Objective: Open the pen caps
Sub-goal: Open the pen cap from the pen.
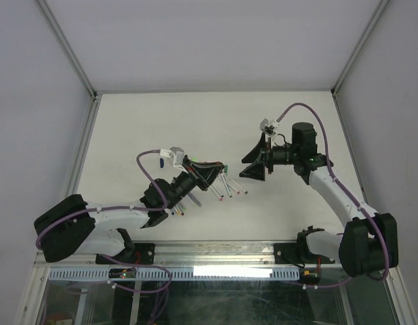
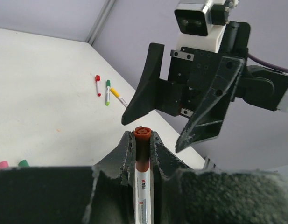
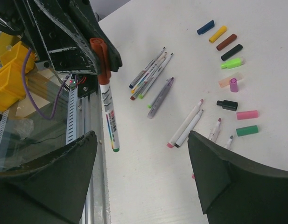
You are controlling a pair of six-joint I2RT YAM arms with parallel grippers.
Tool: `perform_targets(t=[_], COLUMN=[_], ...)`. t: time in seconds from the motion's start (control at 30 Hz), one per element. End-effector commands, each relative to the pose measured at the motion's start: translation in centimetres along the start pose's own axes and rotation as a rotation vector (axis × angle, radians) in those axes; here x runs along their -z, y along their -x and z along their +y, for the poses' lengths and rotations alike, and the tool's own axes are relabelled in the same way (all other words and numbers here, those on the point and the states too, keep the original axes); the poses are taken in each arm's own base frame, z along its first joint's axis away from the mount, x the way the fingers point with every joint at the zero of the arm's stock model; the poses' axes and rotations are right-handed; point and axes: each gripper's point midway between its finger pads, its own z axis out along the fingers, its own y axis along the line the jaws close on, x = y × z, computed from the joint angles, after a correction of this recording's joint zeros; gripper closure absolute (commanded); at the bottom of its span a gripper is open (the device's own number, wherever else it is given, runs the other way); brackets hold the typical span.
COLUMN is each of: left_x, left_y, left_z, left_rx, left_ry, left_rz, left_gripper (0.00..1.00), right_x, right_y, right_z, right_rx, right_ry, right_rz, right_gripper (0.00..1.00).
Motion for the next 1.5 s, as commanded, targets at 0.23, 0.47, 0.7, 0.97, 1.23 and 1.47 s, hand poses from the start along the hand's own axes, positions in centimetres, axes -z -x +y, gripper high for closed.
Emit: perform_targets(t=[0.23, 0.47, 0.7, 0.97, 1.23, 1.47], left_x=[-2.8, -3.8, -4.0, -3.1, -3.8, -2.3], left_y=[3.5, 4.4, 4.8, 11.7, 22.3, 24.2], left_z=[-1.4, -1.1, -0.4, 3.0, 8.9, 7.2], left_rx=[0.02, 0.02, 0.005, -0.043, -0.074, -0.091], left_ry=[0.001, 0.021, 0.04, 0.119, 0.18, 0.139], left_rz=[-0.206, -0.261, -0.312, -0.54, -0.687, -0.666], left_gripper=[1.0, 1.0, 1.0, 1.0, 1.0, 1.0], right_x=[-3.5, -4.7, -4.8, -5.0, -5.3, -4.7], right_y=[-0.6, -1.0, -0.7, -1.3, -2.3, -3.1], right_z=[1.3, 2.2, 2.6, 2.4, 1.6, -2.4], right_rx=[0.044, 0.046, 0.036, -0.018, -0.06, 0.025], right_ry=[0.051, 0.083, 0.099, 0.106, 0.099, -0.122], right_rz=[0.005, 0.024, 0.028, 0.063, 0.106, 0.181], right_gripper=[0.23, 0.41, 0.95, 1.0, 1.0, 1.0])
